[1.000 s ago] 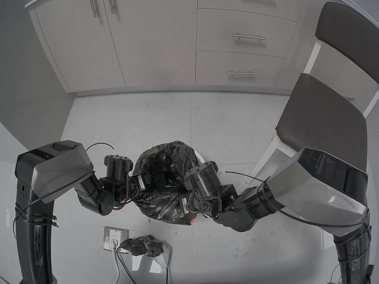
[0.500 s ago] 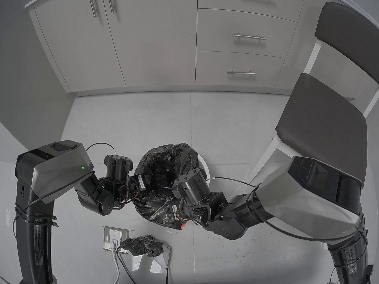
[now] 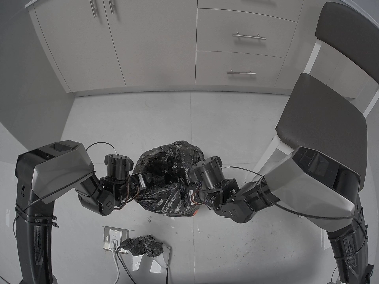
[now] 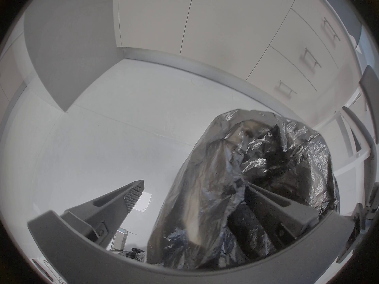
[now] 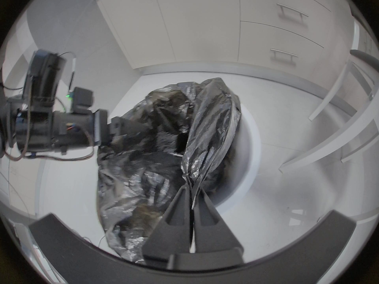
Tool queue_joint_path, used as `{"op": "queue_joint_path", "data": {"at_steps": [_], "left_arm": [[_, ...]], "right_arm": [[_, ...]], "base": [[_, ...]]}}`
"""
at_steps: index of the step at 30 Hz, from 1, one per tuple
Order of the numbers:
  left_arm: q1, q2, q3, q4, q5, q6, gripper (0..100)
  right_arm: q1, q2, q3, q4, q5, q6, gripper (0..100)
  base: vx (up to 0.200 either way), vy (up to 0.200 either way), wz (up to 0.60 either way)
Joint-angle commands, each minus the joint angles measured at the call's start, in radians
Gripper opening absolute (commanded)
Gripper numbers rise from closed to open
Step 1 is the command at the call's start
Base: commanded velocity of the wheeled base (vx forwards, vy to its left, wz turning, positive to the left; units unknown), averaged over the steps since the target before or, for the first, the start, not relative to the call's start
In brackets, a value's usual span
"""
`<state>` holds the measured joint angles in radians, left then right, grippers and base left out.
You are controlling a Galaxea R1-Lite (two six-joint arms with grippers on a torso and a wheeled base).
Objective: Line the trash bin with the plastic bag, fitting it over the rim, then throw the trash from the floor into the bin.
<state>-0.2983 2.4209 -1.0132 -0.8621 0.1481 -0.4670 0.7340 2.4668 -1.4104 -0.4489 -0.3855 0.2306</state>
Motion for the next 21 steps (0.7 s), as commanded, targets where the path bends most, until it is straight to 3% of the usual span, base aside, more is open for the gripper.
{"op": "queue_joint_path", "data": {"at_steps": [1, 21], "left_arm": [[-0.002, 0.0, 0.004, -0.008, 0.001, 0.001, 100], [-0.001, 0.007, -0.001, -0.008, 0.001, 0.001, 100]], "right_arm": [[-0.022, 0.004, -0.005, -0.001, -0.003, -0.002, 0], [-0.051, 0.014, -0.018, 0.001, -0.055, -0.017, 0]], "base": [[0.0, 0.0, 0.0], [0.0, 0.0, 0.0]]}}
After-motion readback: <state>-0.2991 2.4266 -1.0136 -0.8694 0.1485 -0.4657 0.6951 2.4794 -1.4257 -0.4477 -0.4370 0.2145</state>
